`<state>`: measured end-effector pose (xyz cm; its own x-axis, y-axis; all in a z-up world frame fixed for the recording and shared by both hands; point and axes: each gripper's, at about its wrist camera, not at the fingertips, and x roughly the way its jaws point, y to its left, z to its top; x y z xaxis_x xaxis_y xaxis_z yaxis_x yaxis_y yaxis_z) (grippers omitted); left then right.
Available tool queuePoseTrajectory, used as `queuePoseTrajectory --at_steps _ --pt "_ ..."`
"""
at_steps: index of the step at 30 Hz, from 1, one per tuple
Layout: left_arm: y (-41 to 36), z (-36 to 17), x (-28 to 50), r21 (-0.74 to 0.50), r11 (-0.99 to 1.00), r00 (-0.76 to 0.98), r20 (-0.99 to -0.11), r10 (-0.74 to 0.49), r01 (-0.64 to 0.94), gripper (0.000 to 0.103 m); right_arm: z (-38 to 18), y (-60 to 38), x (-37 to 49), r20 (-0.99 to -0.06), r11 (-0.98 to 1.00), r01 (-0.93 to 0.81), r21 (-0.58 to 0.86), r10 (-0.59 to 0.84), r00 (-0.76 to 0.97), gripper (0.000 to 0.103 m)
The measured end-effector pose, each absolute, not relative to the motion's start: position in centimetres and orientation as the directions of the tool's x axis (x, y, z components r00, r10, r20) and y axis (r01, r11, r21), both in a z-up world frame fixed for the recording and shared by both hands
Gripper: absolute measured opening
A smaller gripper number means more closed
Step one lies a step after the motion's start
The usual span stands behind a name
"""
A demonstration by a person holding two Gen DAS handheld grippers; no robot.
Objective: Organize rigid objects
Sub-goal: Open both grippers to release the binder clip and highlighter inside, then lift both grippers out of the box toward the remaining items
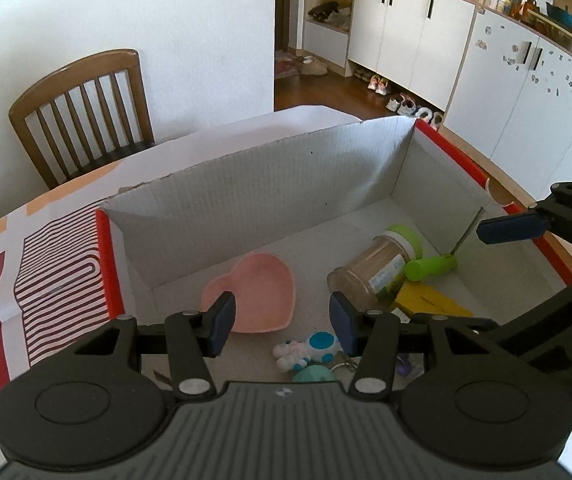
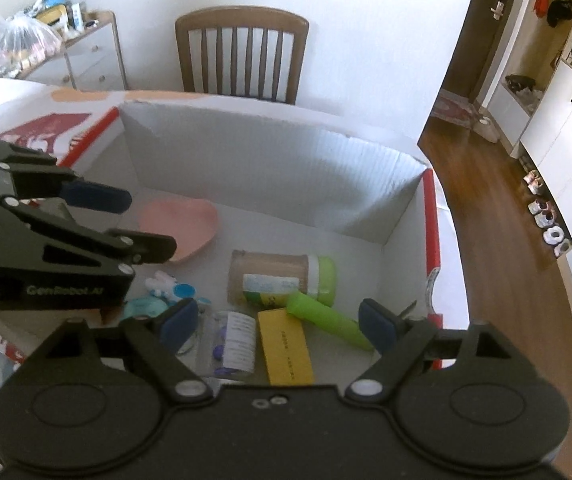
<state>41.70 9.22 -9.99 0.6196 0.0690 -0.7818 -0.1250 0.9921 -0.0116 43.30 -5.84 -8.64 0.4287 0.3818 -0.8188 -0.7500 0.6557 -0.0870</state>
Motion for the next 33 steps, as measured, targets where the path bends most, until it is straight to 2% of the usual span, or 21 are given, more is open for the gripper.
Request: queuePoseTrajectory --at_steps 25,27,29,33 --pt "7.0 -4.8 36.3 -0.067 0.987 0.710 -0.701 0.060 -0.149 0.052 -3.6 -9.9 38.8 -0.731 0.644 -0.765 0.008 0.525 0.435 0.095" --pt "6.7 -4.4 35.7 -0.070 0.986 0.717 -0.694 0.060 -0.150 0.053 -3.2 -10.3 38.3 -0.722 0.640 -0.768 0.016 0.538 0.434 0.096" --pt "6.5 -4.0 34.9 -0.072 0.986 0.727 -0.683 0.062 -0.151 0.063 -2.8 -10.6 37.9 -0.713 0.638 -0.770 0.021 0.549 0.435 0.096" --pt "6.2 -3.3 33.5 -0.078 0.985 0.743 -0.666 0.065 -0.155 0.064 -2.1 -11.5 37.0 -0.692 0.633 -0.773 0.043 0.577 0.433 0.098"
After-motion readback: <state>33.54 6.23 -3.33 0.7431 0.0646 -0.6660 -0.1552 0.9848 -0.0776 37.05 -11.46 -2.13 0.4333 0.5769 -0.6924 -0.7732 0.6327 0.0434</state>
